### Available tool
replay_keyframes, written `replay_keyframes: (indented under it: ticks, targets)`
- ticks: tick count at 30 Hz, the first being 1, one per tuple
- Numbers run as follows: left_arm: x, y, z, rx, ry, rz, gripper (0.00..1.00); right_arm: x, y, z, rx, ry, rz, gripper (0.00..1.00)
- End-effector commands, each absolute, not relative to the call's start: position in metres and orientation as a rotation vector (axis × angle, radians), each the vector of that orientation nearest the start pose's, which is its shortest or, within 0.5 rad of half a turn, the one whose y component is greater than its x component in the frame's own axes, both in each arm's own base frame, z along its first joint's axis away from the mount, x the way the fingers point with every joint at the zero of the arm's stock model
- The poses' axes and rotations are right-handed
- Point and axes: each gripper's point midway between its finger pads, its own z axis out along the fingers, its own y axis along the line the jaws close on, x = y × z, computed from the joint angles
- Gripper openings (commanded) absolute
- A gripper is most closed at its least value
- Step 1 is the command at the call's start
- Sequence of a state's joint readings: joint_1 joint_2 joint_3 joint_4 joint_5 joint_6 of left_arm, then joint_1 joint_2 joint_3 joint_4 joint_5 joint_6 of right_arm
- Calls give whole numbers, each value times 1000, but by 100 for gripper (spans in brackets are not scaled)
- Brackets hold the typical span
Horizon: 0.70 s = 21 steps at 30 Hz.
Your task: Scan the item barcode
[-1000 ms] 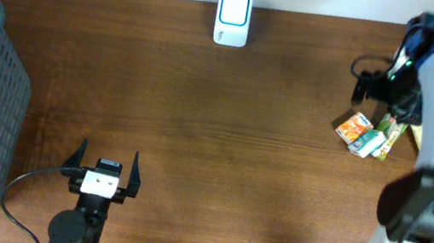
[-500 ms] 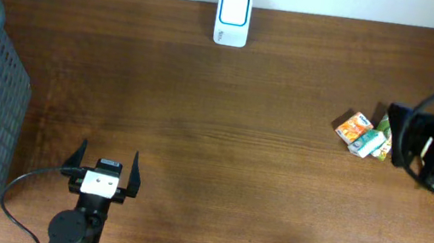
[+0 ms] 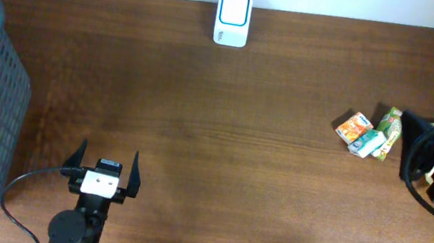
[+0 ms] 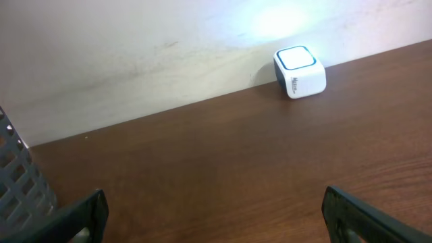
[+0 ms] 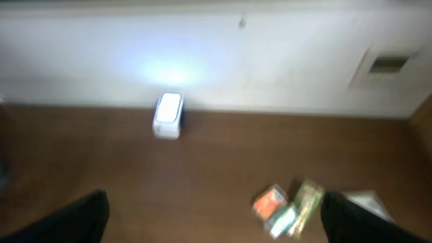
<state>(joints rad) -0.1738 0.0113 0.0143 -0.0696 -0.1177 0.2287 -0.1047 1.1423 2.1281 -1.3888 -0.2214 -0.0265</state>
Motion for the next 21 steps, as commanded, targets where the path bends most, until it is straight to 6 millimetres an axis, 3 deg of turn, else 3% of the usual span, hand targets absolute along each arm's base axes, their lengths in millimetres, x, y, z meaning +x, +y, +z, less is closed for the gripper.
replay_keyframes:
  ticks: [1, 5, 13, 21]
  targets:
    - [245, -21, 159, 242, 1622, 155, 99, 219, 5, 488, -40, 1889, 65, 99]
    - [245, -21, 159, 242, 1622, 155, 99, 228, 4, 468, -53, 1772, 51, 99]
    - [245, -21, 159, 242, 1622, 155, 99, 238, 5, 388, -77, 1528, 28, 99]
    - [245, -21, 159, 242, 1622, 155, 99, 239, 15, 325, -153, 1241, 32, 99]
